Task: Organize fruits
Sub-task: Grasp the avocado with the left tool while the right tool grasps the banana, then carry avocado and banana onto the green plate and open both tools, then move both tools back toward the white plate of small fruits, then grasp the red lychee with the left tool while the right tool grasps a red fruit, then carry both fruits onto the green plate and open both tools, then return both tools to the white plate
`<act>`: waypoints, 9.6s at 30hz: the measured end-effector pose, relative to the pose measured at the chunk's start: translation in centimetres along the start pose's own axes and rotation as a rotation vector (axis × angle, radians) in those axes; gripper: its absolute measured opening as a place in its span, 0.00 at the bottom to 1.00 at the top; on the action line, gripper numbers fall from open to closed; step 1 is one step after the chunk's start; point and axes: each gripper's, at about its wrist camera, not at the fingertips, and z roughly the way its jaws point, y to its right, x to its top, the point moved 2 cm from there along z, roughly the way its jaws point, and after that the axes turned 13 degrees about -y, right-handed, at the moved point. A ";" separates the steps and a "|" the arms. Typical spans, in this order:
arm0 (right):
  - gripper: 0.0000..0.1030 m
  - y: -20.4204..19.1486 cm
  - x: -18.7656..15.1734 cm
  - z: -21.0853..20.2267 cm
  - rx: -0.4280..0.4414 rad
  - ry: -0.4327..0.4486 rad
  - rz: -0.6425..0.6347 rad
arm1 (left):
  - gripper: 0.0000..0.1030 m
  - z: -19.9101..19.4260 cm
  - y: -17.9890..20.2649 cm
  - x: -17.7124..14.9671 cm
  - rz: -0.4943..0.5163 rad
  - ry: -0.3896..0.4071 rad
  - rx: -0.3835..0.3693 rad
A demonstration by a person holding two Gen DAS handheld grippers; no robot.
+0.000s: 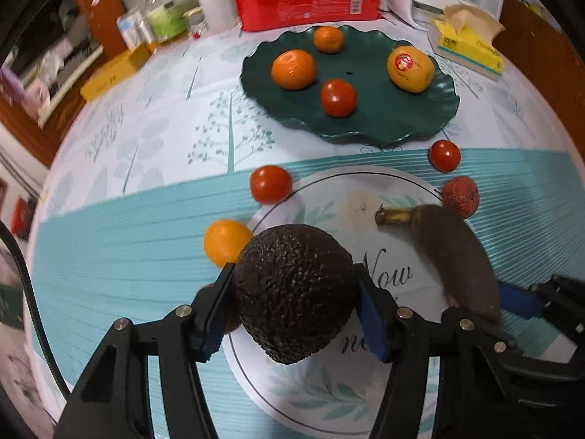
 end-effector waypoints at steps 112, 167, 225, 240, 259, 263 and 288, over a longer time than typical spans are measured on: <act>0.39 0.5 6.7 -18.0 -0.015 0.390 0.019 | 0.99 -20.4 -5.0 5.9 -0.121 0.307 -0.107; 0.29 3.0 4.6 0.6 -0.040 0.157 0.045 | 0.26 2.1 -6.1 -2.1 -0.261 0.052 -0.117; 0.29 7.2 24.4 -5.3 0.009 0.069 0.098 | 0.26 -1.2 2.2 20.1 -0.006 -0.062 -0.185; 0.37 8.1 25.3 0.1 -0.005 0.002 0.093 | 0.59 2.2 3.8 20.1 0.036 -0.078 -0.183; 0.38 7.7 23.8 -3.3 0.031 0.057 0.106 | 0.79 -1.8 3.5 18.3 0.033 -0.037 -0.184; 0.38 7.2 23.2 -5.2 0.036 0.077 0.104 | 0.79 -4.1 2.5 17.6 0.020 -0.018 -0.176; 0.38 0.2 10.5 -21.2 0.059 0.315 -0.074 | 0.88 -21.1 -3.3 5.6 -0.059 0.288 -0.014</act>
